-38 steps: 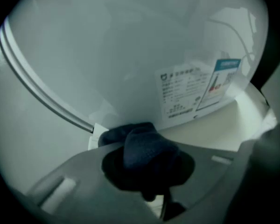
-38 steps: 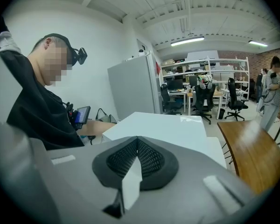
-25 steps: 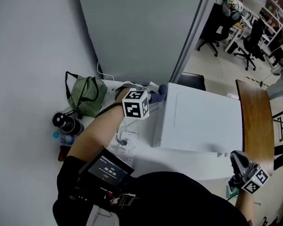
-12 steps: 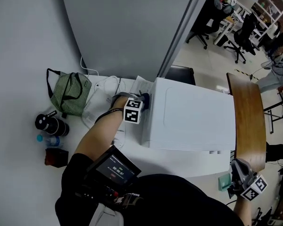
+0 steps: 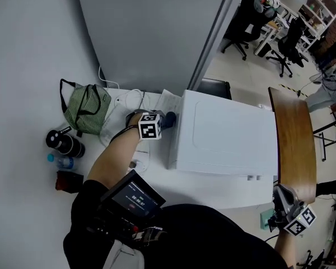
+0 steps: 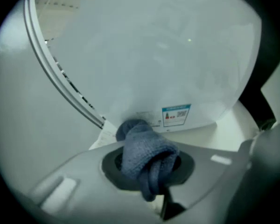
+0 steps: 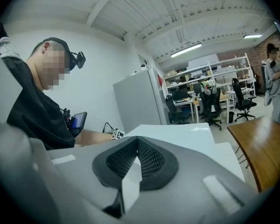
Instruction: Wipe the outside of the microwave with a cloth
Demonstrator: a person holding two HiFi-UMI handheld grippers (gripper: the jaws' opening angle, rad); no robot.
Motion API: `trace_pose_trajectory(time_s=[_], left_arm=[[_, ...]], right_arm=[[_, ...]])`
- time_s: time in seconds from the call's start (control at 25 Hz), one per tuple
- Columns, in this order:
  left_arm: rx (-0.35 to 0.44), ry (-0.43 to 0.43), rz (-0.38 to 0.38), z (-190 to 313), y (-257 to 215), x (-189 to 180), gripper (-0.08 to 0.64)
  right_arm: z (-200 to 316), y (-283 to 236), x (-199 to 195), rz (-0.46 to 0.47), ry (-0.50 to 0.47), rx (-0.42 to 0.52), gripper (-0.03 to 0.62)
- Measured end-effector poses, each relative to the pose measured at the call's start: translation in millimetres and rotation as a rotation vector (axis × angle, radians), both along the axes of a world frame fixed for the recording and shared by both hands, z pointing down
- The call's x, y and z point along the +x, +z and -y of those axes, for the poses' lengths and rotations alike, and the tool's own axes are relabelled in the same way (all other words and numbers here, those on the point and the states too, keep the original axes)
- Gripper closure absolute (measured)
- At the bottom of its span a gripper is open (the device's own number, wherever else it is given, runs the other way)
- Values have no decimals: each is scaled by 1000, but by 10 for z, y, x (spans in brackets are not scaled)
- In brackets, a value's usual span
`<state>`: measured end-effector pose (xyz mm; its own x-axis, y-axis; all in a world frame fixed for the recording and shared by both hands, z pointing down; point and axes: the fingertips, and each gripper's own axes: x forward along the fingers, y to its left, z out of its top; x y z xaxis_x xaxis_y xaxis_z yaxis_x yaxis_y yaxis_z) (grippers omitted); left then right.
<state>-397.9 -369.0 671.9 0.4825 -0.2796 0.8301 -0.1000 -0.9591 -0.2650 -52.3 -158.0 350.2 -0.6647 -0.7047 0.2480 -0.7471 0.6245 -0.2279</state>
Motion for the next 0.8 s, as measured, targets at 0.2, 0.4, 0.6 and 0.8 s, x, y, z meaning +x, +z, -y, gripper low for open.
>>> trace_pose_trajectory(time_s=[0.2, 0.4, 0.6, 0.8], left_arm=[[121, 15, 7, -257, -1230, -178, 502], [165, 67, 17, -529, -1719, 127, 502], [132, 78, 50, -515, -1301, 389, 502], [69, 43, 15, -471, -716, 378, 502]], right_arm=[[156, -123, -259, 109, -89, 69, 588], [279, -150, -366, 186, -143, 95, 588], [259, -91, -274, 160, -120, 63, 588], [203, 22, -125, 91, -58, -15, 588]])
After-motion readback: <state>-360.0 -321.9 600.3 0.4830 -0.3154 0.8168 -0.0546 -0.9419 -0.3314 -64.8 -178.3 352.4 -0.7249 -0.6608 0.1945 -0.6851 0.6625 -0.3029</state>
